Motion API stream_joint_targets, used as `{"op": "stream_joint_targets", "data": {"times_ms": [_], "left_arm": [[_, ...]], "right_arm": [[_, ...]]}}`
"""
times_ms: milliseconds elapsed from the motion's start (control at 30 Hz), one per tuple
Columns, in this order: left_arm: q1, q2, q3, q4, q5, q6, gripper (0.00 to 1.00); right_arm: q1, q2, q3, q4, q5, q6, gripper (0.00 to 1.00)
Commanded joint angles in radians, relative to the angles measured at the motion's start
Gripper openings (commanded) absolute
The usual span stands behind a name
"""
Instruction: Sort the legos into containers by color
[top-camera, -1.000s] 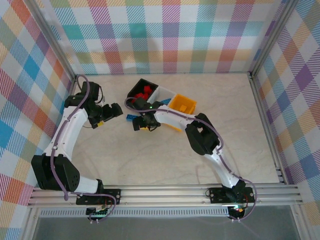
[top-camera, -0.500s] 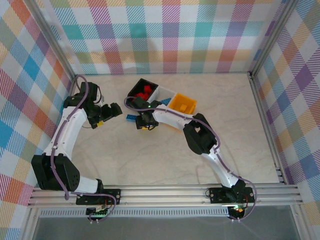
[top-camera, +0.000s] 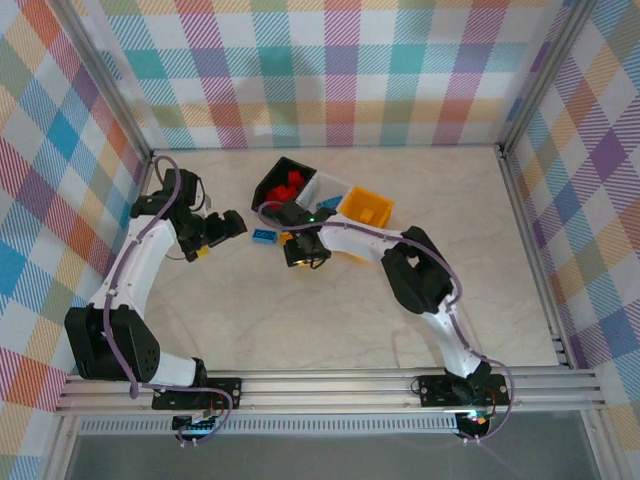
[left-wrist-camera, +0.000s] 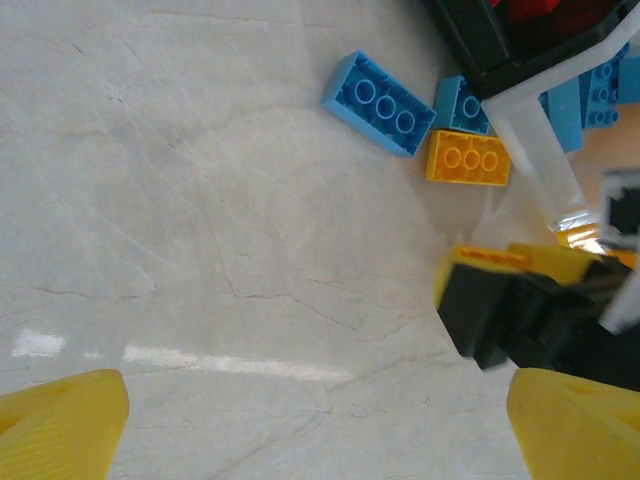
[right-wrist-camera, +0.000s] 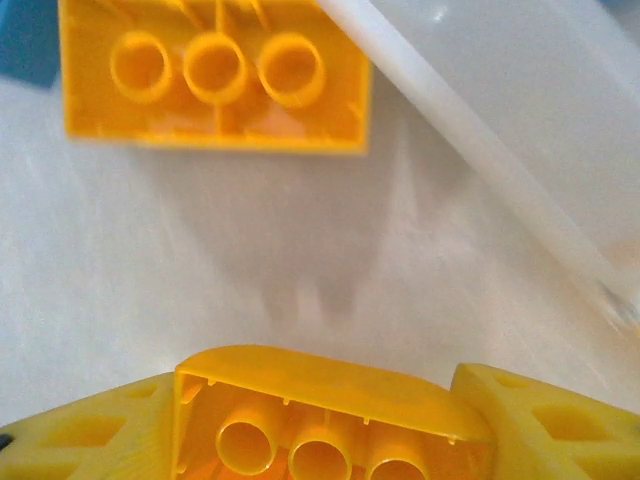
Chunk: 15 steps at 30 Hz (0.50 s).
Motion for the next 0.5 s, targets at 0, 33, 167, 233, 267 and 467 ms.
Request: {"op": "stream_joint_targets", "data": {"times_ms": [0,33,167,233,267,467], "left_arm": [[-0.017,0.01,-0.032,0.041,0.028,-0.012,0.97],[-0.033,0.022,-0.039,0.05,0.024,-0.018,0.97],[-0.111,0.087,-0.042,0.082,0.004,-0.032,0.96],[-0.141,0.123,-0.034,0.093,-0.008,-0.036,0.96],[-0.152,0.143,-0.028,0.098,-0.012,-0.036,0.96],[-0.183,0.242,0.026,0.092,-0.033,-0.019,0.95]], "right_arm": [[0.005,-0.181,-0.078,0.032,0.009,-0.007,0.63],[0.002,-0.217,-0.101,0.03,0.026,-0.015,0.63],[-0.034,-0.337,-0.19,0.026,0.072,-0.056,0.64],[-0.077,-0.375,-0.235,0.034,0.078,-0.077,0.64],[-0.103,-0.391,-0.255,0.038,0.08,-0.088,0.65],[-0.254,-0.413,-0.307,0.088,0.055,-0.172,0.65]]}}
